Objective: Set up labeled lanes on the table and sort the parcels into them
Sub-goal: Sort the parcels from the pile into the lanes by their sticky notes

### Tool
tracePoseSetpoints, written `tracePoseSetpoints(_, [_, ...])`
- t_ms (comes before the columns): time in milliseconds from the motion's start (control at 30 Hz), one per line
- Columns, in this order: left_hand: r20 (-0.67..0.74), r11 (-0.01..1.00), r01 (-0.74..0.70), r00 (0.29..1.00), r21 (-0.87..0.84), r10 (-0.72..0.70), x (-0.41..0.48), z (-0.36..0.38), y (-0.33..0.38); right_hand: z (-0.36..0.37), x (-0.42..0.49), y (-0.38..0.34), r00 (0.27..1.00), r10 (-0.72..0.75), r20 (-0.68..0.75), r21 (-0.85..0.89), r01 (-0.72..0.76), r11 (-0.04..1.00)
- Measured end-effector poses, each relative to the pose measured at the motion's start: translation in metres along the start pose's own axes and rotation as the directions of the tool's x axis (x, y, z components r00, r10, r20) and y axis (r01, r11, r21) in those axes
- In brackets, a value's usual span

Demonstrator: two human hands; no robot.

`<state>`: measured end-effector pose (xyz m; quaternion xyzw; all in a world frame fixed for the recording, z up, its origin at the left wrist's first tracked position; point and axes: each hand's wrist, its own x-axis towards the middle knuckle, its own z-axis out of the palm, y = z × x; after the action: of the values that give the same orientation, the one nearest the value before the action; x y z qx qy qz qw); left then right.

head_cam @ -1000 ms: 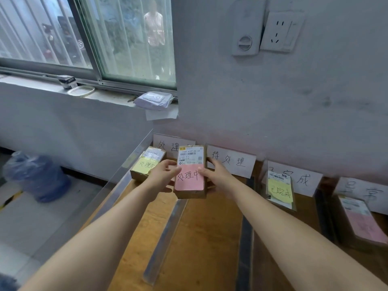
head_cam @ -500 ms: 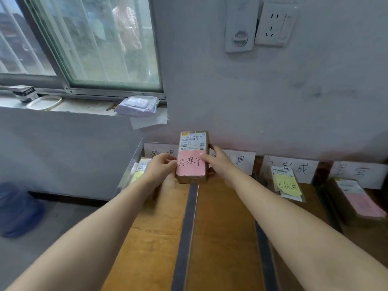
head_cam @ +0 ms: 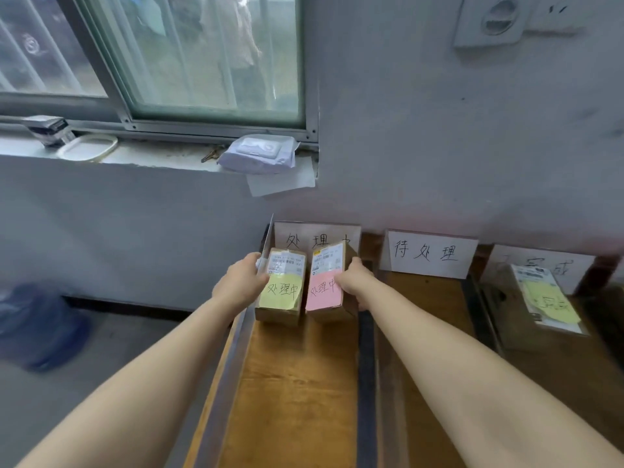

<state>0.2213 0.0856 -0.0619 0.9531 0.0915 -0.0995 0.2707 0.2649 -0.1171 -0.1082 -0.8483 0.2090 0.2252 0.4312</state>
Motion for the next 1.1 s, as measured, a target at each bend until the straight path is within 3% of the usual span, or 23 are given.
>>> tracePoseSetpoints(167, [0.020, 1.000, -0.026, 0.999, -0.011, 0.026, 0.005, 0.004, -0.010, 0.019, 0.022, 0.017, 1.000, 0.012, -0.021, 0.068, -0.010, 0.998])
tracePoseSetpoints(767, [0.035, 0.993, -0.051, 0.998, -0.105, 0.055, 0.006, 0.002, -0.011, 0.021, 0.009, 0.017, 0.986, -0.153, -0.068, -0.290, 0.128, 0.949])
tracePoseSetpoints(967, [-0.051, 0.997, -0.081, 0.995, 0.004, 0.081, 0.002, 0.003, -0.011, 0.004, -0.012, 0.014, 0.936, -0.337, -0.105, -0.509, 0.240, 0.827])
tracePoseSetpoints(1100, [-0.101, 0.979, -0.139, 0.983, 0.148, 0.155, -0.003, -0.004, -0.001, -0.010, -0.037, 0.002, 0.875, -0.476, -0.084, -0.662, 0.308, 0.683])
